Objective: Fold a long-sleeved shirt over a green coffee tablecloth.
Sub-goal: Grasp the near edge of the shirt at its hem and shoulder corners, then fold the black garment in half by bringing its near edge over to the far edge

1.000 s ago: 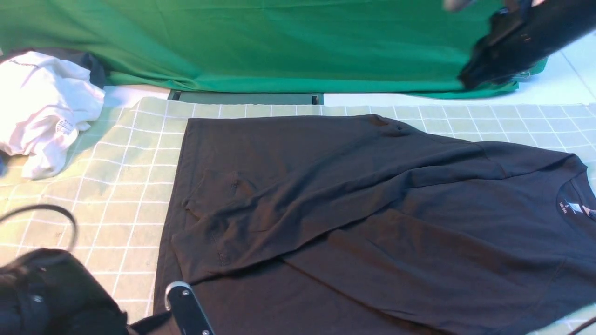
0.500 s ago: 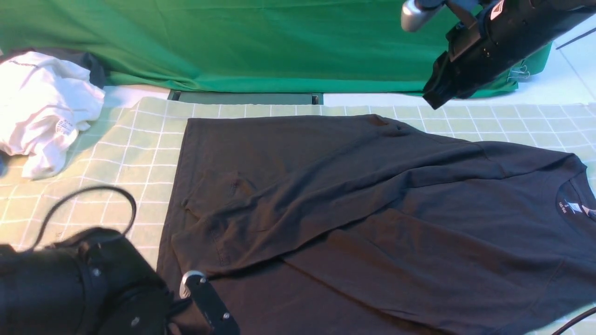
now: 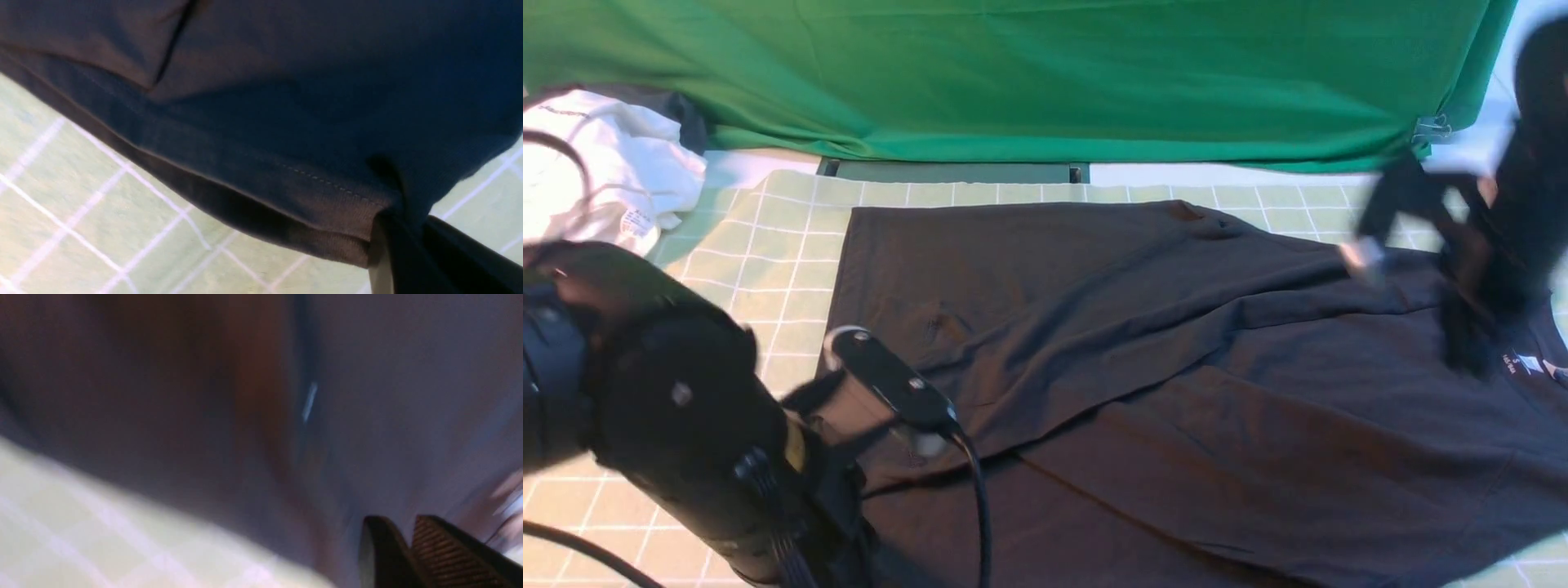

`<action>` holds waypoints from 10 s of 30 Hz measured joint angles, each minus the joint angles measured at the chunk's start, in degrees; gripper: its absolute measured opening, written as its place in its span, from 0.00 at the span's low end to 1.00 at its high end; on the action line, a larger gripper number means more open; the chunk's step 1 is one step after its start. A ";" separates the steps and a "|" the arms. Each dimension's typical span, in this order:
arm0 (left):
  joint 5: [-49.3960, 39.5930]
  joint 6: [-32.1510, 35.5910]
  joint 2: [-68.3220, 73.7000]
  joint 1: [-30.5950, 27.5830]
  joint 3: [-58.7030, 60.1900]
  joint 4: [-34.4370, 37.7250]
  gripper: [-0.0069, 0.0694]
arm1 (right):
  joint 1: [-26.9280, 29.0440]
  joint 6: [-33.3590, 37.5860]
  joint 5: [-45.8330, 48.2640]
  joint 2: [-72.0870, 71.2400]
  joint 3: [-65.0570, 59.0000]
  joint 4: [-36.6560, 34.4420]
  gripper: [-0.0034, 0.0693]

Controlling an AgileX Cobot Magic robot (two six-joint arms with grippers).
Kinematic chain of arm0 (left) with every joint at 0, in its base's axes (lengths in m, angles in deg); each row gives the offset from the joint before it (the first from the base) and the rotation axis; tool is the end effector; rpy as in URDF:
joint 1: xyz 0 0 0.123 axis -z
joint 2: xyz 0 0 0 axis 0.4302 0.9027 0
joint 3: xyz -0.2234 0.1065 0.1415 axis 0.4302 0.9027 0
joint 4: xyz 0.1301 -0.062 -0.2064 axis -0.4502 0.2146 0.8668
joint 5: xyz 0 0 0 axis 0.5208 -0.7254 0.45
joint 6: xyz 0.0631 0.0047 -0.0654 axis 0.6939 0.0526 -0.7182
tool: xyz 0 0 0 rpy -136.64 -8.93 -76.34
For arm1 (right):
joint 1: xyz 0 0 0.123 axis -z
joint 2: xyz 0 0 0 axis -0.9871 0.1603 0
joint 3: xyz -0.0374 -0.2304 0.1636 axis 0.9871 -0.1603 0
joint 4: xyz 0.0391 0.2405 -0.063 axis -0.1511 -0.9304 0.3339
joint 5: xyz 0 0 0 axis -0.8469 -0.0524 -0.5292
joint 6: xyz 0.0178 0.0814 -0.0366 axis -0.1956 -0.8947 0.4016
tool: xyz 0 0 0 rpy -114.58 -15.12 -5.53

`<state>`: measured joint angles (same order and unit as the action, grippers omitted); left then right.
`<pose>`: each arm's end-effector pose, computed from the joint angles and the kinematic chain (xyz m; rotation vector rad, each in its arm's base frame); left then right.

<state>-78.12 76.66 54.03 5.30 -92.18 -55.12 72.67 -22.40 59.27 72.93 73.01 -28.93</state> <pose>0.1913 -0.1282 0.2452 1.0139 2.7559 -0.2573 0.3392 0.0407 0.2413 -1.5078 2.6672 -0.1793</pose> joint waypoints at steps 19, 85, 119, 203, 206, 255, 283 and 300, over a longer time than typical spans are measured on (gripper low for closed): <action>-0.18 5.36 -0.04 -9.04 0.00 4.08 0.06 | 17.24 6.11 -14.99 2.32 -13.46 3.90 0.51; 11.68 -10.46 -1.29 -20.53 -12.30 -3.12 0.06 | 13.55 5.42 -44.61 -1.12 -4.23 -5.23 0.13; 21.15 -9.68 40.39 -29.65 -48.63 -5.02 0.16 | 12.76 -8.99 -52.38 17.74 12.00 -6.01 0.67; 10.47 -4.90 54.38 -29.52 -59.31 1.66 0.61 | 12.76 -27.24 -30.28 31.05 36.96 -15.50 0.59; 10.48 -4.90 55.02 -29.52 -59.31 2.28 0.54 | 12.33 -25.18 -31.49 32.65 36.96 -17.36 0.55; 19.14 -1.34 52.98 -29.52 -59.67 2.58 0.20 | 12.35 -22.03 -32.90 36.07 45.20 -17.36 0.07; 19.81 -1.62 55.49 -29.52 -66.01 2.63 0.06 | 12.40 -22.68 -34.46 36.30 45.20 -17.29 0.07; 23.37 -1.80 56.83 -29.52 -66.01 2.14 0.42 | 13.12 -26.93 -37.03 36.96 45.21 -16.39 0.65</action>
<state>-54.75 74.86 110.86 -24.22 -158.19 -52.98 85.79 -49.32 22.24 109.89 118.22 -45.32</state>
